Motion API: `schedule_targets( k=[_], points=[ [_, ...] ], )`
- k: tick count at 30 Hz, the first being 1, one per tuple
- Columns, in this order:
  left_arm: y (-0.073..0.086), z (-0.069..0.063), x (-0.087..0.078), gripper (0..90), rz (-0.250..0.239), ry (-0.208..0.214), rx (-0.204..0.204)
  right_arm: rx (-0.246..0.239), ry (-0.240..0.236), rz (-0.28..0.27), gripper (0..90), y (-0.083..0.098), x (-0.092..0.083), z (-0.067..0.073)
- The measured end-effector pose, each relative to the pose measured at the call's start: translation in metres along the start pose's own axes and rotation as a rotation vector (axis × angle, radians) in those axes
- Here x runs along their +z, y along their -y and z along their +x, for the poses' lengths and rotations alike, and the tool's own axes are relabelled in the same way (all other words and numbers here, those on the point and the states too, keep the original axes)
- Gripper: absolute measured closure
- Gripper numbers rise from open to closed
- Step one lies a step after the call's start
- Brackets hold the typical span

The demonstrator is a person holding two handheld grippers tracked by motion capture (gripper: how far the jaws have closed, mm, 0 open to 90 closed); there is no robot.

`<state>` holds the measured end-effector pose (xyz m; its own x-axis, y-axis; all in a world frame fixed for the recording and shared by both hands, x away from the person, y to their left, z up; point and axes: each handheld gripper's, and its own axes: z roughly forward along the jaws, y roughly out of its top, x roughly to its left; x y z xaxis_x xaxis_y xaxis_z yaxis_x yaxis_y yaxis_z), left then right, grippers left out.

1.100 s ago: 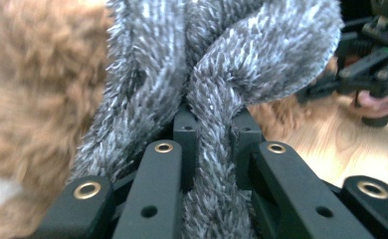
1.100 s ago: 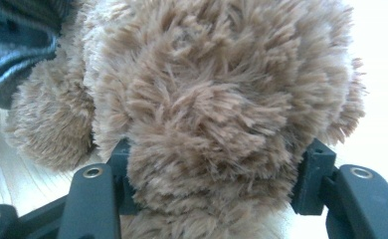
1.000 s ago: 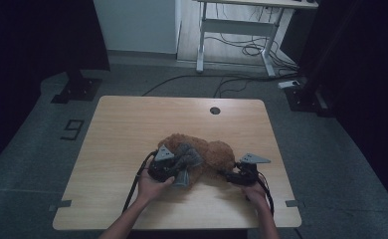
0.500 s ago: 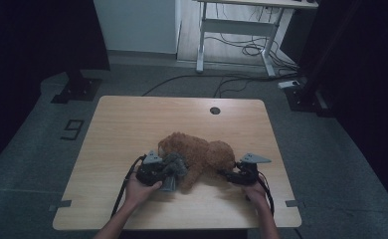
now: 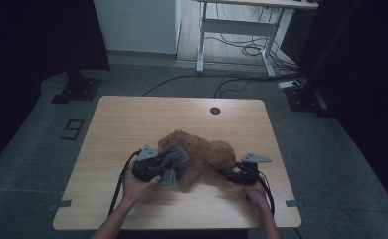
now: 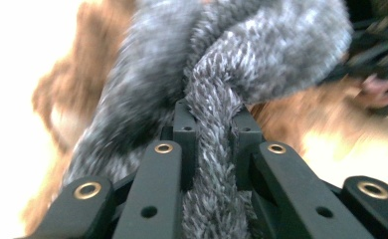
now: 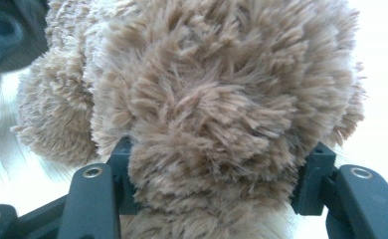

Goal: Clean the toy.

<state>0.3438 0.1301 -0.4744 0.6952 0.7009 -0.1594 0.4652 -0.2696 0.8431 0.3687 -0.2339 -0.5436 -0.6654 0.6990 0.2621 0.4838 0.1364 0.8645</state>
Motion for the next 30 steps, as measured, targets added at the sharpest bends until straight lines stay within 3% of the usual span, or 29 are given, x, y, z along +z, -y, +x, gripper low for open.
schedule_targets(
  k=[4,8,11,14,17,24,27,30],
  points=[
    [-0.025,-0.014,0.007,78.0,-0.026,0.026,0.030,-0.001,0.000,0.001,39.1,0.000,0.000,0.000],
    [-0.044,-0.034,0.031,77.9,-0.018,0.063,0.057,-0.004,0.001,0.002,39.1,0.000,0.000,0.000],
    [-0.045,-0.049,0.057,77.9,0.026,0.088,0.074,-0.007,0.002,0.005,39.1,0.000,0.000,0.000],
    [-0.035,-0.060,0.077,78.0,0.070,0.080,0.113,-0.011,0.004,0.009,39.1,0.000,-0.001,0.000],
    [-0.028,-0.059,0.077,77.9,0.056,0.094,0.093,-0.017,0.004,0.016,39.1,0.000,-0.001,-0.001],
    [-0.013,-0.051,0.065,77.9,0.074,0.097,0.089,-0.039,0.004,0.019,38.9,-0.001,-0.001,0.003],
    [-0.007,-0.046,0.060,77.8,0.077,0.101,0.069,-0.036,0.003,0.017,38.5,0.000,0.000,0.002],
    [-0.009,-0.049,0.059,77.7,0.076,0.096,0.067,-0.030,-0.001,0.014,38.3,0.000,0.000,0.002]
  ],
)
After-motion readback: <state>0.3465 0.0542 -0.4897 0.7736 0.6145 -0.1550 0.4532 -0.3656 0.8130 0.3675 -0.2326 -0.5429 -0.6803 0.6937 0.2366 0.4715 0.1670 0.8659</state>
